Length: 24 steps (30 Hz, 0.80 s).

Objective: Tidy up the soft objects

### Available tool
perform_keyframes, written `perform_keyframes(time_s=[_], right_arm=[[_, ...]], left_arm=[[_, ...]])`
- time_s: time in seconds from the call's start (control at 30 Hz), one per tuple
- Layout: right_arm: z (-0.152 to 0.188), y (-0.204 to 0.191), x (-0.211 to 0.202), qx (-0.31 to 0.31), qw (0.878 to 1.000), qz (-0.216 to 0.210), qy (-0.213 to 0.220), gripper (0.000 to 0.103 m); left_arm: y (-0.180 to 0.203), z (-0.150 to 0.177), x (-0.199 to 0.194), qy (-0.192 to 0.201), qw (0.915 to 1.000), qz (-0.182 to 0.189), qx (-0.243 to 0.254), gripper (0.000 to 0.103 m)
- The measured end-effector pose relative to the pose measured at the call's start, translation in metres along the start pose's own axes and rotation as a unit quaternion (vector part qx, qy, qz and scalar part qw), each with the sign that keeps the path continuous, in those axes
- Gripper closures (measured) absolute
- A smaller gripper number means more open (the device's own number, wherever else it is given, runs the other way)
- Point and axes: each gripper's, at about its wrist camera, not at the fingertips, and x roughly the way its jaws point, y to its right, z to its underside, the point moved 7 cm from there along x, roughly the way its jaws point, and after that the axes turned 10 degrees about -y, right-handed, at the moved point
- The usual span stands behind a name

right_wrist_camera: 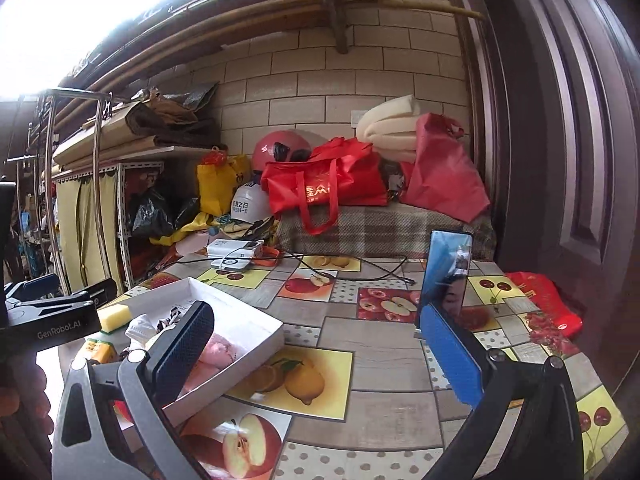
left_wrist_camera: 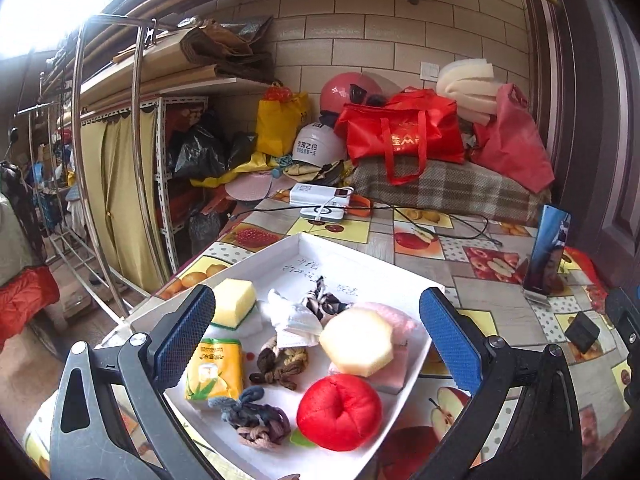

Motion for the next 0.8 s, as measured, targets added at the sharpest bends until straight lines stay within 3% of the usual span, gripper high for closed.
perform_keyframes(time_s=[0.13,0.33,0.47,0.8], right_arm=[[0.012,0.04,-0.021,0.037,0.999,0.013,0.0,0.0],[0.027,0.074,-0.053,0.061,0.997,0.043,0.007,0.0],[0.031,0.083,-0.072,0.068,0.996,0.049,0.018,0.0],[0.028,0.108,-0.093,0.091,0.994,0.055,0.041,0.0]], left_arm=[[0.034,0.012,-0.015,-0.03,0.9991,0.022,0.019,0.0],[0.09,0.033,-0.04,-0.033,0.9947,0.06,0.077,0.0],[0.123,0.047,-0.053,-0.024,0.9902,0.058,0.125,0.0],[0.157,0.063,-0.057,-0.047,0.983,0.088,0.154,0.0]])
